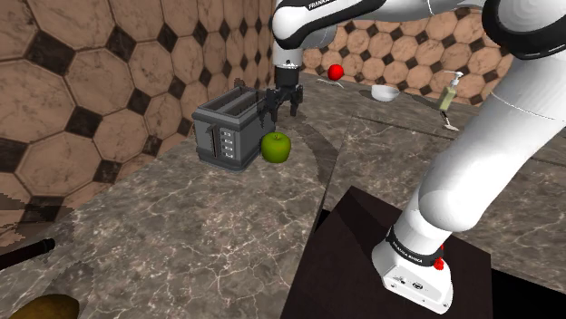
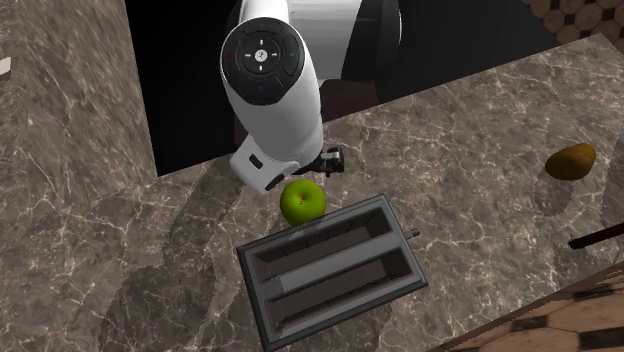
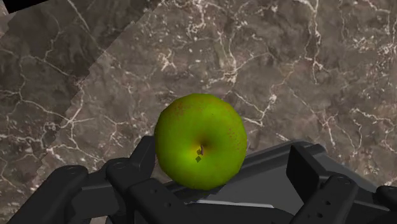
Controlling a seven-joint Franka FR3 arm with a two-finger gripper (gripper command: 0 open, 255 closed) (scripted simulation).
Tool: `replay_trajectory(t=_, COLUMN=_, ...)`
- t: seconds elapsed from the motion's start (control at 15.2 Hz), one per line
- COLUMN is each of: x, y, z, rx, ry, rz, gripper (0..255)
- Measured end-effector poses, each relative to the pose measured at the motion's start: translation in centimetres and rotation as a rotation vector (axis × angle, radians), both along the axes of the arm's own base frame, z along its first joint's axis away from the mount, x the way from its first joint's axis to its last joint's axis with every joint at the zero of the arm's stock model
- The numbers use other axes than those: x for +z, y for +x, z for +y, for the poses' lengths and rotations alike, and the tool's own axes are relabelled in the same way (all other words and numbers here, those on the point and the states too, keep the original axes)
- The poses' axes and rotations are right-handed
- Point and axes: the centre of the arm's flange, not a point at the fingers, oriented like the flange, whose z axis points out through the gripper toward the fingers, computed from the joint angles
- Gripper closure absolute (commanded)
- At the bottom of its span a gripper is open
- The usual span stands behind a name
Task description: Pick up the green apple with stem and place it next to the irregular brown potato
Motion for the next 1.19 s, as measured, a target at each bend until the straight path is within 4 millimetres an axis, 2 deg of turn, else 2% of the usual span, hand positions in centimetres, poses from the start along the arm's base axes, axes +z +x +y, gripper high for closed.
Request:
replay_trajectory(t=0.13, x=-1.5, y=2.2, z=-0.5, rx=-0.002, ry=-0.008, rz=0.027, gripper=0)
replay_trajectory(t=0.26, x=-3.0, y=2.8, z=-0.8, rx=-0.003, ry=-0.011, rz=0.038, gripper=0)
replay_trajectory(t=0.59, x=-5.8, y=2.7, z=-0.7, rx=-0.003, ry=-0.012, rz=0.042, gripper=0)
replay_trajectory(t=0.73, x=-6.4, y=2.6, z=-0.6, rx=-0.003, ry=-0.012, rz=0.042, gripper=0)
replay_trajectory(t=1.12, x=-6.6, y=2.6, z=-0.6, rx=-0.003, ry=-0.012, rz=0.041, gripper=0)
replay_trajectory(t=1.19, x=-6.6, y=2.6, z=-0.6, rx=-0.003, ry=-0.012, rz=0.041, gripper=255)
